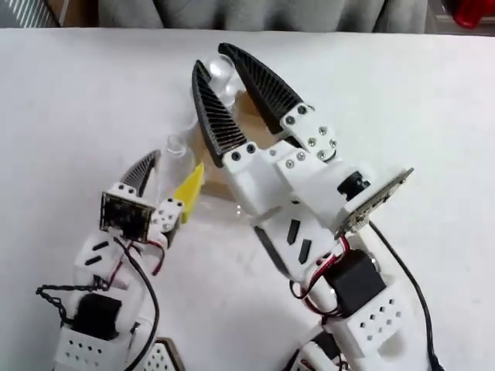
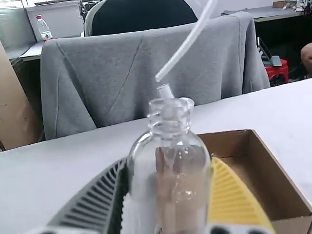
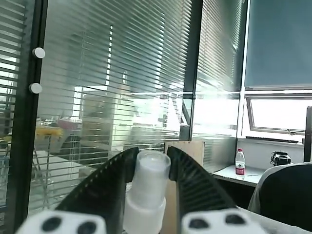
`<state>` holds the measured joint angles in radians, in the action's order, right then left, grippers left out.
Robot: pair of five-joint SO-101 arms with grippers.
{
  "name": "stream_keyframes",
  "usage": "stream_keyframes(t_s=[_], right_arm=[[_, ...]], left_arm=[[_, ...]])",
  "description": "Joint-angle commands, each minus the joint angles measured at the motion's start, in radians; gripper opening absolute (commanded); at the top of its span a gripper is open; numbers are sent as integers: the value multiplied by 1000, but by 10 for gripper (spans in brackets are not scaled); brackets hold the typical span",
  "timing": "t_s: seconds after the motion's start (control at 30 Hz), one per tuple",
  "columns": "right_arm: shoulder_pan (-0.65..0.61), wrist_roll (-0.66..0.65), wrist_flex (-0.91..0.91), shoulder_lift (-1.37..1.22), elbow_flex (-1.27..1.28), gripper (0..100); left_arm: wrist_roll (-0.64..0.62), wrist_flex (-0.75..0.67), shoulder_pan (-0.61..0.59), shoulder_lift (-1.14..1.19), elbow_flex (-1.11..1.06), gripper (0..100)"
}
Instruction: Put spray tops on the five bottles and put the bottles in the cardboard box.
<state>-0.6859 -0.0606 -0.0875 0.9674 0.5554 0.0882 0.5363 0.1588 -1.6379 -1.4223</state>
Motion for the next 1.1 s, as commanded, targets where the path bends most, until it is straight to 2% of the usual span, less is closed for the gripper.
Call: stream_keyframes(t_s=[0.0,0.3,0.47,1.07], right_arm=[[-8,-5,-2,4,-23,15],[-8,-9,-28,7,-25,15],[-51,-109,-136,7,-66,15],[-50,-107,-139,61,-81,15]], left_arm=[[21,-37,7,-16,8,24],[28,-35,7,-16,6,24],[28,-35,5,-16,6,24],[29,-43,5,-16,-14,24]])
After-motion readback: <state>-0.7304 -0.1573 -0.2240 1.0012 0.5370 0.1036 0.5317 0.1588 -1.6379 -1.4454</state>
